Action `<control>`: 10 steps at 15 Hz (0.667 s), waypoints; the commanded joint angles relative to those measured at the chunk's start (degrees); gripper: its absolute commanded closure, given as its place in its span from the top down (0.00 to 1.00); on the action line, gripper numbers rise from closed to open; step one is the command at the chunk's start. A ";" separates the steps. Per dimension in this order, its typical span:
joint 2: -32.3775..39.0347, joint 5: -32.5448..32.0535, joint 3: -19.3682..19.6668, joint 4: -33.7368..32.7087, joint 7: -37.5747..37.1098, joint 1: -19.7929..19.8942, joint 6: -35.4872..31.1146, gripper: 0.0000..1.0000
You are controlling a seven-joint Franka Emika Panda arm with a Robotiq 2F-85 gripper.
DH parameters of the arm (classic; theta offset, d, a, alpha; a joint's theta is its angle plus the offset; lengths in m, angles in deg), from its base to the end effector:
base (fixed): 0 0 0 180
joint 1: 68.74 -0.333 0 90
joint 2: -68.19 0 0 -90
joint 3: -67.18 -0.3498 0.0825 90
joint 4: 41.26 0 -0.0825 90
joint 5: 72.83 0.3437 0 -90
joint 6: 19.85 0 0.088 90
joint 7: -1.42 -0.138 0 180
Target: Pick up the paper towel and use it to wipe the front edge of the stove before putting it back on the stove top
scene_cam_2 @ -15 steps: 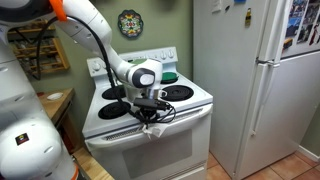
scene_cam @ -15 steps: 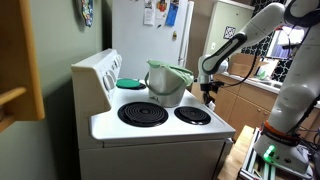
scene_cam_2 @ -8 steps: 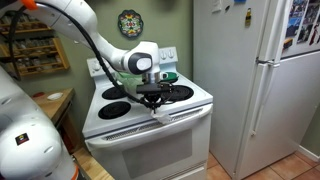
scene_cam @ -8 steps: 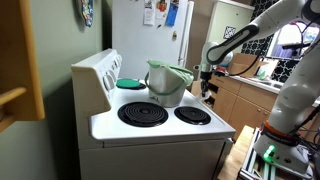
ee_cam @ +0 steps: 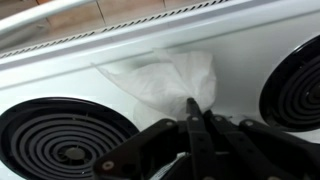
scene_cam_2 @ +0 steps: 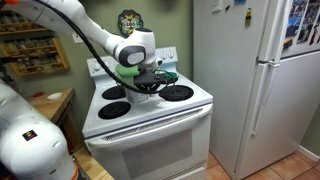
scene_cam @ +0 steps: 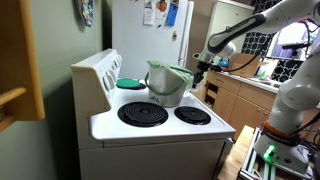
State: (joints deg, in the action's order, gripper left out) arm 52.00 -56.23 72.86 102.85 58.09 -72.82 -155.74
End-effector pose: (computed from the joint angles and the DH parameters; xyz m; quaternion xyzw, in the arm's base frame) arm 0.4108 -0.0029 0.4221 -0.9183 -0.3710 -0.1171 0.0734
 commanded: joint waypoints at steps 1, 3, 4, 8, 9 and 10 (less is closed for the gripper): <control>1.14 5.73 1.50 1.56 6.18 -2.61 -2.13 0.07; 1.58 6.03 1.06 1.71 6.95 -2.33 -2.42 0.32; 1.70 6.46 1.06 1.68 7.32 -2.23 -2.60 0.35; 1.13 8.22 1.29 1.47 9.27 -2.12 -2.66 0.64; 0.83 8.69 1.37 1.45 9.68 -2.10 -2.53 0.70; 0.63 8.88 1.40 1.47 10.18 -2.02 -2.70 0.79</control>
State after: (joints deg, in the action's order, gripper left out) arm 53.88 -49.45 73.46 103.43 65.57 -74.48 -157.67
